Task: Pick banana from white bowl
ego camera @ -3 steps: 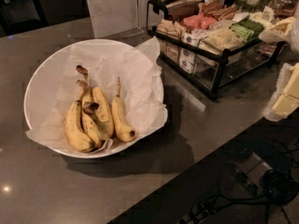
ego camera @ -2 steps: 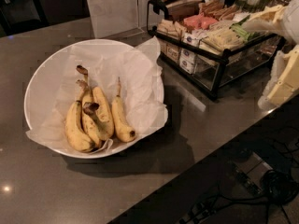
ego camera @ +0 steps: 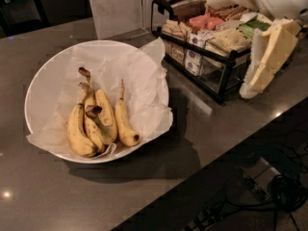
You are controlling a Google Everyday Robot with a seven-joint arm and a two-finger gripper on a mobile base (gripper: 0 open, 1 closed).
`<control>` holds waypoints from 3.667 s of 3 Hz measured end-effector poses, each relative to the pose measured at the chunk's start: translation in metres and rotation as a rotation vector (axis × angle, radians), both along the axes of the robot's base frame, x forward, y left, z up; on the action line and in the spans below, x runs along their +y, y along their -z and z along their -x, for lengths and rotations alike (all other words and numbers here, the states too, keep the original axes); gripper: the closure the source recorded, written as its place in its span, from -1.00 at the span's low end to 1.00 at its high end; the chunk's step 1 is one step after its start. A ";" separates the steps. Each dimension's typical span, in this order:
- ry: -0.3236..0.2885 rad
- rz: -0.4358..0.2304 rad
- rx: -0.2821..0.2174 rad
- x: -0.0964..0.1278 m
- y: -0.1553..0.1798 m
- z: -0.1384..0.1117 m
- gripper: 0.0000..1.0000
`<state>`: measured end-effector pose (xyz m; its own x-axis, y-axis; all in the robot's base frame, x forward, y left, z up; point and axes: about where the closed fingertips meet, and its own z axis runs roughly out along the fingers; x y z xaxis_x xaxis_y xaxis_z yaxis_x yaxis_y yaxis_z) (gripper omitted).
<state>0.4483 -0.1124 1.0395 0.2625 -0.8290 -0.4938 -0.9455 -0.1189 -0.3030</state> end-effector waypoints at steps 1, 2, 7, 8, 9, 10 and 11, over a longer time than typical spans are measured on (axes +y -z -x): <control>-0.094 0.009 0.010 0.037 0.006 0.007 -1.00; -0.197 -0.013 0.060 0.078 0.033 0.011 -1.00; -0.608 -0.139 0.153 0.192 0.040 0.062 -1.00; -0.590 -0.206 0.169 0.188 0.058 0.060 -1.00; -0.617 -0.298 0.205 0.198 0.086 0.051 -1.00; -0.663 -0.377 0.247 0.214 0.108 0.041 -1.00; -0.704 -0.442 0.301 0.234 0.129 0.035 -1.00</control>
Offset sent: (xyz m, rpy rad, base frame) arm -0.0207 0.1222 -0.0717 0.0292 0.1552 0.3331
